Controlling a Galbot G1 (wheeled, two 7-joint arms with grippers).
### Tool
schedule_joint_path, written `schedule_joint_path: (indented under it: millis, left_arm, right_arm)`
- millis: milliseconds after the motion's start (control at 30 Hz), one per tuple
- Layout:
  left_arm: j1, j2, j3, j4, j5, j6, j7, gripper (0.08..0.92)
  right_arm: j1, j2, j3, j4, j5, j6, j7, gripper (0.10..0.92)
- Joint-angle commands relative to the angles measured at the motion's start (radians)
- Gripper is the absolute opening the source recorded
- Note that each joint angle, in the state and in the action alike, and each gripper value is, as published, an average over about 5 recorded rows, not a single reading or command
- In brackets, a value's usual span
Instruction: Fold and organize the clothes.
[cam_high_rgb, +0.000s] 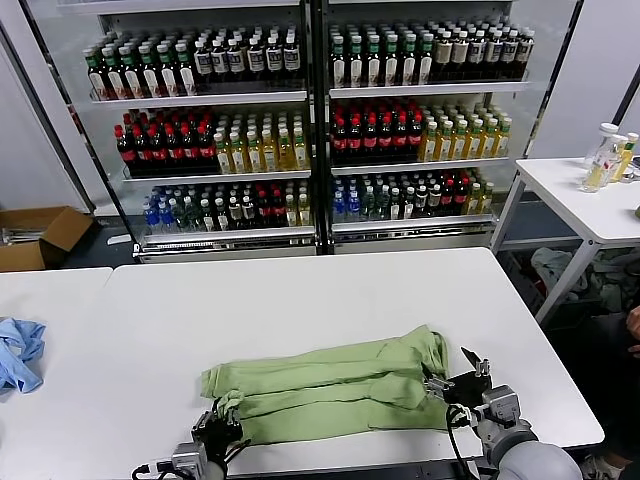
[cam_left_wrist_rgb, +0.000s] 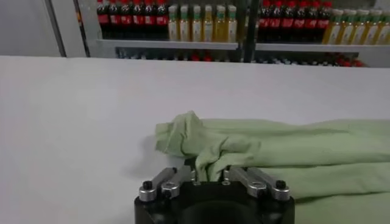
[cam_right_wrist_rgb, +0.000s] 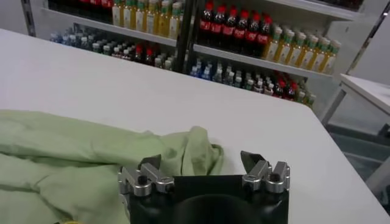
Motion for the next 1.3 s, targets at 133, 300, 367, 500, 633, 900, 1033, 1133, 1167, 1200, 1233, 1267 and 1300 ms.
schedule_joint_path:
  millis: [133, 300, 367, 500, 633, 900, 1033, 1133, 1167, 1200, 1233, 1267, 1300]
  left_arm:
    - [-0.01, 0.047, -0.073, -0.012, -0.108, 0.008, 0.022, 0.12]
    - [-0.031, 0.131, -0.205, -0.036, -0.211, 0.026, 0.025, 0.103]
    - [-0.036, 0.173, -0.27, -0.044, -0.257, 0.033, 0.028, 0.103]
    - [-0.037, 0.273, -0.413, -0.05, -0.337, 0.043, 0.038, 0.103]
    - [-0.045, 0.361, -0.535, -0.052, -0.45, 0.059, 0.044, 0.103]
    - [-0.069, 0.409, -0.606, -0.176, -0.804, 0.123, 0.061, 0.103]
    - [-0.072, 0.356, -0.508, -0.284, -0.926, 0.142, 0.07, 0.103]
    - [-0.066, 0.303, -0.401, -0.329, -0.961, 0.149, 0.078, 0.103]
    - [-0.066, 0.288, -0.366, -0.334, -0.966, 0.15, 0.08, 0.103]
    - [-0.067, 0.276, -0.329, -0.336, -0.968, 0.149, 0.083, 0.103]
    - [-0.07, 0.264, -0.292, -0.333, -0.968, 0.147, 0.085, 0.103]
    - [-0.076, 0.253, -0.258, -0.327, -0.967, 0.145, 0.086, 0.103]
    - [-0.085, 0.244, -0.23, -0.316, -0.964, 0.143, 0.088, 0.103]
  right_arm:
    - [0.016, -0.008, -0.001, 0.001, 0.01, 0.0, 0.004, 0.823]
    - [0.028, -0.012, -0.002, -0.001, 0.017, 0.0, 0.003, 0.823]
    - [0.033, -0.013, -0.004, -0.004, 0.018, 0.0, 0.003, 0.823]
    - [0.043, -0.014, -0.007, -0.007, 0.022, 0.001, 0.002, 0.823]
    - [0.053, -0.015, -0.011, -0.011, 0.024, 0.0, 0.003, 0.823]
    - [0.058, -0.017, -0.014, -0.021, 0.022, 0.001, 0.003, 0.822]
    - [0.058, -0.016, -0.018, -0.029, 0.019, 0.001, 0.002, 0.823]
    - [0.061, -0.015, -0.023, -0.035, 0.017, 0.001, 0.002, 0.823]
    - [0.062, -0.015, -0.025, -0.037, 0.016, 0.001, 0.001, 0.823]
    - [0.065, -0.015, -0.026, -0.04, 0.016, 0.001, 0.001, 0.823]
    - [0.067, -0.015, -0.028, -0.042, 0.016, 0.001, 0.001, 0.822]
    - [0.07, -0.014, -0.029, -0.044, 0.015, 0.001, 0.001, 0.823]
    - [0.072, -0.013, -0.031, -0.046, 0.015, 0.002, 0.001, 0.823]
